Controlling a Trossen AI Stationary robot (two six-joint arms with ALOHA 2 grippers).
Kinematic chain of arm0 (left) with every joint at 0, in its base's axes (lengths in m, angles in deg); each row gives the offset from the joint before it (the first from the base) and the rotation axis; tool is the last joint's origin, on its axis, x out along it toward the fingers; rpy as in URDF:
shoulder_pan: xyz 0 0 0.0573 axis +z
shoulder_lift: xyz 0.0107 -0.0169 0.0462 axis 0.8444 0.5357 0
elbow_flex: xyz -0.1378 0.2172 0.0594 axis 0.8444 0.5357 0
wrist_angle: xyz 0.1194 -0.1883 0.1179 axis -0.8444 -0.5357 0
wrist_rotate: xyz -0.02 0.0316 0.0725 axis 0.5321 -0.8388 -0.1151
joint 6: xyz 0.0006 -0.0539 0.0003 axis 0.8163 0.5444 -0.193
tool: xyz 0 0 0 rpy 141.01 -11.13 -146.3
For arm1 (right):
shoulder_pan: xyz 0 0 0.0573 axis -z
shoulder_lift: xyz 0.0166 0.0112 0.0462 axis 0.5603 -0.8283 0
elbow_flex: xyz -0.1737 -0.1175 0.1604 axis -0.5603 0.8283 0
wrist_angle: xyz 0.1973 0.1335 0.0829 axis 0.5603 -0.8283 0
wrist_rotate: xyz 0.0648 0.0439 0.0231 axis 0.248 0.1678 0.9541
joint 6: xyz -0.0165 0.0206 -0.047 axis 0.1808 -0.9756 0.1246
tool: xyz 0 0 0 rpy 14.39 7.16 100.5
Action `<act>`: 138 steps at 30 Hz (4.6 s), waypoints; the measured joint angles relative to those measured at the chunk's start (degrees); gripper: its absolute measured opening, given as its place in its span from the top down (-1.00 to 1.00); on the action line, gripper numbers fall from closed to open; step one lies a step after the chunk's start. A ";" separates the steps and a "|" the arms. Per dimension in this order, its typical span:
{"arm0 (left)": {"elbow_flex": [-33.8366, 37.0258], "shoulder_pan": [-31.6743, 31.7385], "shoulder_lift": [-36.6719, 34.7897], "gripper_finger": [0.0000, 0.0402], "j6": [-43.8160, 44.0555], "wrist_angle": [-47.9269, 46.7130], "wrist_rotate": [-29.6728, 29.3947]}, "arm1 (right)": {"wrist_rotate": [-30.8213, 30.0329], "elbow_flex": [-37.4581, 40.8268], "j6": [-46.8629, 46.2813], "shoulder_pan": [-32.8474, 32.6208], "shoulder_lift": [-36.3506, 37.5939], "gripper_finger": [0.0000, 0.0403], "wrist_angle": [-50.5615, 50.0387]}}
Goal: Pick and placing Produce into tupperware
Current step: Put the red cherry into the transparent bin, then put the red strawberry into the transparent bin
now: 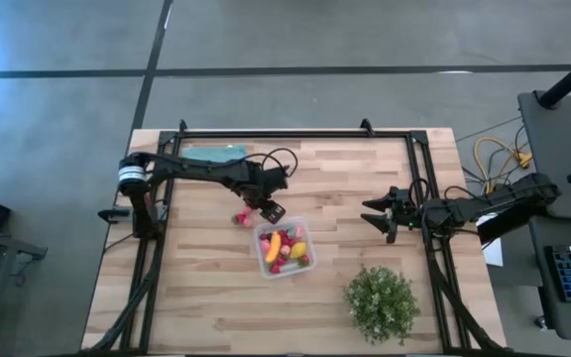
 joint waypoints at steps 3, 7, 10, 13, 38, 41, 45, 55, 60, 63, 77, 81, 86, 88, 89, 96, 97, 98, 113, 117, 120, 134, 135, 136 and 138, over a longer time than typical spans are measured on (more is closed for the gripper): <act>0.04 -0.64 1.30 0.16 0.00 -0.03 -0.12 | 0.00 0.00 0.00 0.00 0.00 -0.19 0.01; 0.04 -1.70 2.85 0.16 0.00 0.61 -0.13 | 0.00 0.00 0.00 0.01 0.00 -0.19 -0.01; -0.11 -1.87 3.07 0.16 0.02 1.25 -0.07 | 0.00 0.00 0.00 0.00 0.00 -0.19 0.01; -0.10 -1.83 3.05 0.16 0.04 3.18 -0.21 | 0.00 0.00 0.00 0.00 0.00 -0.19 0.01; -0.04 -2.97 6.39 0.34 0.84 4.25 -0.21 | 0.01 0.00 0.00 0.00 0.00 -0.19 0.01; -0.04 -2.97 6.39 0.47 -0.38 4.25 -0.77 | 0.00 0.00 0.00 0.00 0.00 -0.19 0.01; -0.05 -2.99 6.37 0.58 -1.31 4.27 -1.69 | 0.00 0.00 0.00 0.01 0.00 -0.19 0.01; -1.39 -2.99 2.36 0.61 -4.54 3.17 -1.79 | 0.00 0.00 0.00 0.02 0.00 -0.19 0.01; -2.78 -3.80 -4.90 0.61 -4.55 2.72 -1.99 | 0.02 0.00 0.00 0.00 0.02 -0.19 0.01; -3.41 -5.44 -8.76 0.61 -4.84 4.25 -1.62 | 0.01 0.00 0.00 0.01 0.00 -0.19 0.01; -3.03 -14.00 -6.38 0.22 -1.04 4.90 4.02 | 0.36 0.00 0.00 0.00 0.01 -0.19 -0.01; -3.20 -13.69 -6.07 -0.03 -1.47 3.62 4.50 | 0.42 0.00 0.00 0.01 -0.07 -0.19 -0.10; -4.93 -9.70 -8.64 -0.16 -1.96 -5.77 -9.34 | 0.42 0.02 0.00 0.00 -0.04 -0.19 -0.02; -4.95 -7.09 -9.60 -0.17 -2.70 -10.90 -16.84 | 0.42 0.01 0.00 0.01 -0.07 -0.19 -0.01; -4.49 -5.46 -9.75 -0.17 -3.36 -12.85 -18.49 | 0.42 0.02 0.00 0.00 -0.04 -0.19 0.00; 1.92 4.11 -8.79 -0.17 -3.50 -13.04 -11.17 | 0.42 0.02 0.00 0.01 -0.05 -0.19 -0.01; 2.72 4.69 -8.37 -0.17 -3.48 -12.51 -10.97 | 0.42 0.02 0.00 0.01 -0.04 -0.19 -0.01; 3.33 5.12 -8.05 -0.17 -3.41 -11.69 -10.80 | 0.42 0.02 0.00 0.02 -0.05 -0.19 -0.01; 8.77 5.69 -7.86 -0.17 -4.53 -1.34 -7.97 | 0.42 0.02 0.00 0.00 -0.04 -0.19 -0.01; 11.17 5.69 -7.86 -0.17 -4.45 0.00 -7.83 | 0.42 0.02 0.00 0.00 -0.07 -0.19 -0.01; 12.47 5.69 -7.86 -0.17 -4.44 1.46 -7.81 | 0.43 0.02 0.00 0.01 -0.04 -0.19 -0.01; 14.16 5.82 -7.10 -0.17 -4.48 7.42 -7.50 | 0.44 0.02 0.00 0.00 -0.05 -0.19 -0.01; 14.17 5.82 -6.62 -0.17 -4.52 7.22 -7.50 | 0.44 0.02 0.00 0.00 -0.06 -0.19 -0.01; 14.19 5.82 -6.05 -0.17 -4.63 7.23 -7.43 | 0.44 0.02 0.00 0.00 -0.04 -0.19 -0.01; 14.16 5.84 -4.77 -0.17 -4.70 7.27 -6.66 | 0.44 0.02 0.00 0.00 -0.07 -0.19 -0.01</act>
